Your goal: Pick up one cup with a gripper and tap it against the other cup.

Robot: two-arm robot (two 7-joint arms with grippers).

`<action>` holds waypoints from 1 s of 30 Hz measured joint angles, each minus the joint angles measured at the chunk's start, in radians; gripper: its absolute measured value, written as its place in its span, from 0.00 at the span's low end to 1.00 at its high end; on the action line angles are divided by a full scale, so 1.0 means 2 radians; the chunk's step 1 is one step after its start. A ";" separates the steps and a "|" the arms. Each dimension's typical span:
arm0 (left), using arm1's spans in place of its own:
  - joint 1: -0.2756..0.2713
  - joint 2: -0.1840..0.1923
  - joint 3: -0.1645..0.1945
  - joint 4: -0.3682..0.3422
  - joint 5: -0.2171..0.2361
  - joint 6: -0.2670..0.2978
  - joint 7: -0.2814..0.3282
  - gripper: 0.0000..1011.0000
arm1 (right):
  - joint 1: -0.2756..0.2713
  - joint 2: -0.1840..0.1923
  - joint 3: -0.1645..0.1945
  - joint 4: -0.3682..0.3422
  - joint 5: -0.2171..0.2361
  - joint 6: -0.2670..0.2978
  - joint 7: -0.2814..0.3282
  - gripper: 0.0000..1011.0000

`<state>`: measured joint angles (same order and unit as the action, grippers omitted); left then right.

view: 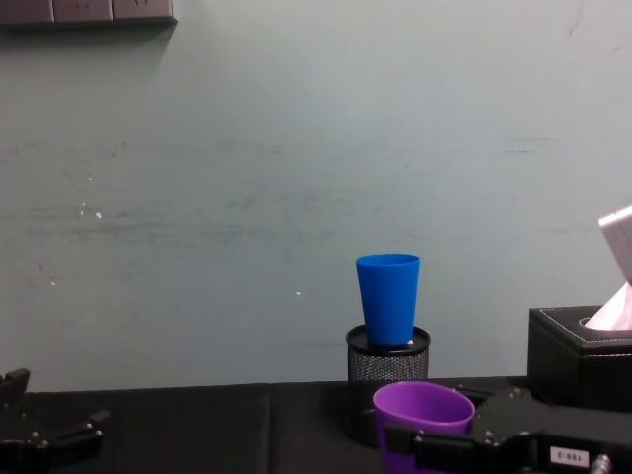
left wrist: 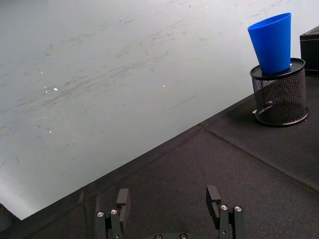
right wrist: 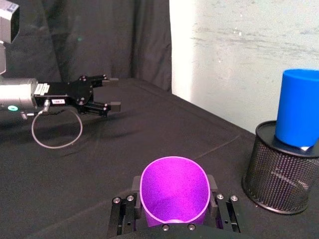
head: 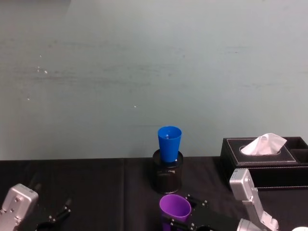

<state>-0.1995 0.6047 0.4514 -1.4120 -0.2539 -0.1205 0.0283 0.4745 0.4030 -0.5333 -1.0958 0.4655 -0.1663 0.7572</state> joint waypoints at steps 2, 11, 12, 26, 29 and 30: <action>0.000 0.000 0.000 0.000 0.000 0.000 0.000 0.99 | 0.001 -0.001 0.000 0.003 0.000 -0.001 0.002 0.73; 0.000 0.000 0.000 0.000 0.000 0.000 0.000 0.99 | 0.005 -0.008 -0.002 0.025 -0.002 -0.013 0.013 0.73; 0.000 0.000 0.000 0.000 0.000 0.000 0.000 0.99 | 0.005 -0.009 -0.002 0.027 -0.003 -0.014 0.014 0.73; 0.000 0.000 0.000 0.000 0.000 0.000 0.000 0.99 | 0.004 -0.009 -0.002 0.030 -0.010 -0.016 0.014 0.73; 0.000 0.000 0.000 0.000 0.000 0.000 0.000 0.99 | 0.004 -0.009 -0.002 0.030 -0.012 -0.013 0.013 0.73; 0.000 0.000 0.000 0.000 0.000 0.000 0.000 0.99 | 0.004 -0.009 -0.002 0.030 -0.013 -0.013 0.013 0.73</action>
<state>-0.1995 0.6047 0.4514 -1.4120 -0.2539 -0.1205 0.0283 0.4820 0.3849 -0.5380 -1.0367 0.4399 -0.1914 0.7833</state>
